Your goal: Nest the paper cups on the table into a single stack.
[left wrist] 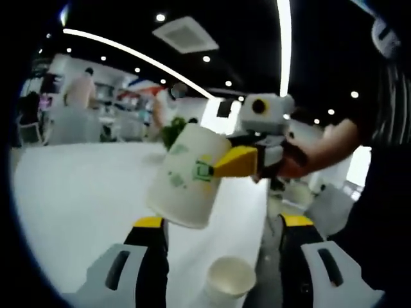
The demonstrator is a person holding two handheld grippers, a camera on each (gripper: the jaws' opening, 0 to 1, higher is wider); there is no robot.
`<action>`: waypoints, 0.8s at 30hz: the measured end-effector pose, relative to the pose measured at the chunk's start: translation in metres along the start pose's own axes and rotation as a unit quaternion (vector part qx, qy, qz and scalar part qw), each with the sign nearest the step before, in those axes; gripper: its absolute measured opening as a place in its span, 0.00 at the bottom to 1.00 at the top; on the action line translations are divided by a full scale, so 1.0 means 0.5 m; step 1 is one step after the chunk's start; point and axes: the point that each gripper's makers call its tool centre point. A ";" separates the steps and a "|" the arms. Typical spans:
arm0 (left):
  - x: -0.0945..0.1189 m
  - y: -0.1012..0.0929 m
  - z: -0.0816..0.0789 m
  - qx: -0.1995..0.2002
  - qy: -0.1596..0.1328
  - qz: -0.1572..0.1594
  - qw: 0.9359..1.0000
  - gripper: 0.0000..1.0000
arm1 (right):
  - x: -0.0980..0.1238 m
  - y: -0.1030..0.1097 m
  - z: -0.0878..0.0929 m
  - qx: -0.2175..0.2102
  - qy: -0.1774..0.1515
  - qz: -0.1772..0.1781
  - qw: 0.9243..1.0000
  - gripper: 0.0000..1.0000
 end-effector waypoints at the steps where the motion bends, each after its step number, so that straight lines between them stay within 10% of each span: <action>1: 0.001 0.000 -0.002 0.005 -0.004 -0.001 1.000 0.63 | 0.001 0.001 0.001 -0.002 0.000 -0.001 1.000 0.36; 24: 0.017 0.008 -0.037 0.034 -0.044 -0.010 0.998 0.55 | 0.022 0.012 0.047 -0.014 0.013 -0.005 1.000 0.35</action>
Point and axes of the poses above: the point that each gripper's makers call its tool centre point, and the gripper's own axes: x roughly backward along the fingers, y roughly to its left, z roughly out of its underside, and after that the axes turned 8 degrees about -y, right-handed
